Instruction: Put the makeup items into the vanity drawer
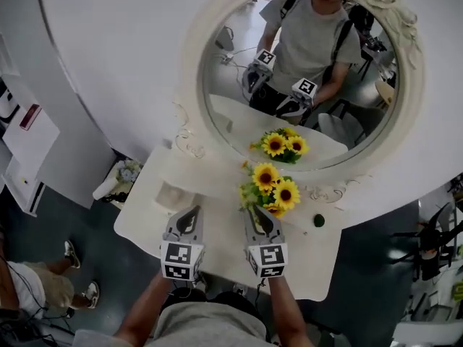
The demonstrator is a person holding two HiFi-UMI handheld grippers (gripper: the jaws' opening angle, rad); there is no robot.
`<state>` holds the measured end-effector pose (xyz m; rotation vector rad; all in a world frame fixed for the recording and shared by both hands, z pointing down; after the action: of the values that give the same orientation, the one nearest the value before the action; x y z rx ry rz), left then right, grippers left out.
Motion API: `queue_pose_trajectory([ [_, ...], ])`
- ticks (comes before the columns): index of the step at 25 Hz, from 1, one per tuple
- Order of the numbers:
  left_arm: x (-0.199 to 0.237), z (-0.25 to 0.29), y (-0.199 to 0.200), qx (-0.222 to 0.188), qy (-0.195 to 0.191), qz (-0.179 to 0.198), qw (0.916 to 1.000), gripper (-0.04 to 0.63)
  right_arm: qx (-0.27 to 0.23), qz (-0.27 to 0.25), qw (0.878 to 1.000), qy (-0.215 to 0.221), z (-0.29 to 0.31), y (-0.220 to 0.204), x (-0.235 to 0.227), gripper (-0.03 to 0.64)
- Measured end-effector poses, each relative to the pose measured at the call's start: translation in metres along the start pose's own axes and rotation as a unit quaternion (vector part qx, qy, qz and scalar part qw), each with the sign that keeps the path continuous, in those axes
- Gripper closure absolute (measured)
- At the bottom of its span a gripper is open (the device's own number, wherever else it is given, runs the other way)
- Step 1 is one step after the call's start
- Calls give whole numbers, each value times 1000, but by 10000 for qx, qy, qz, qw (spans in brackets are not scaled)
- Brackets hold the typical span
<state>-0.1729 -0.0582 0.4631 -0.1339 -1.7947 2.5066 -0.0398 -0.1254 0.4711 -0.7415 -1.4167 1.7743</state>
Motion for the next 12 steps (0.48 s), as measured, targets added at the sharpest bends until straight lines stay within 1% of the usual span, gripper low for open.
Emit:
queue_pose_trajectory([
  [4, -42, 8, 10, -66, -366, 128, 9992, 595, -71, 99, 9984, -548, -43, -2, -37, 565],
  [6, -65, 12, 17, -105, -571, 182, 9981, 595, -77, 160, 9968, -777, -63, -6, -52, 568],
  [12, -131, 23, 24, -149, -1216, 385, 9917, 595, -70, 326, 9893, -1417, -120, -20, -88, 577],
])
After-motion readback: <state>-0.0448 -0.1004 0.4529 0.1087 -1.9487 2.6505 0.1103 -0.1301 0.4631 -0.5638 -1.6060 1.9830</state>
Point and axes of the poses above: the fingertips, and each gripper's own axes: z forward along the fingers, x to its left, y out of its top, the point moved 1 cm from there along -z, backward along the fingers, and after that the axes turned 7 degrees about y, right-handed, at the moved point
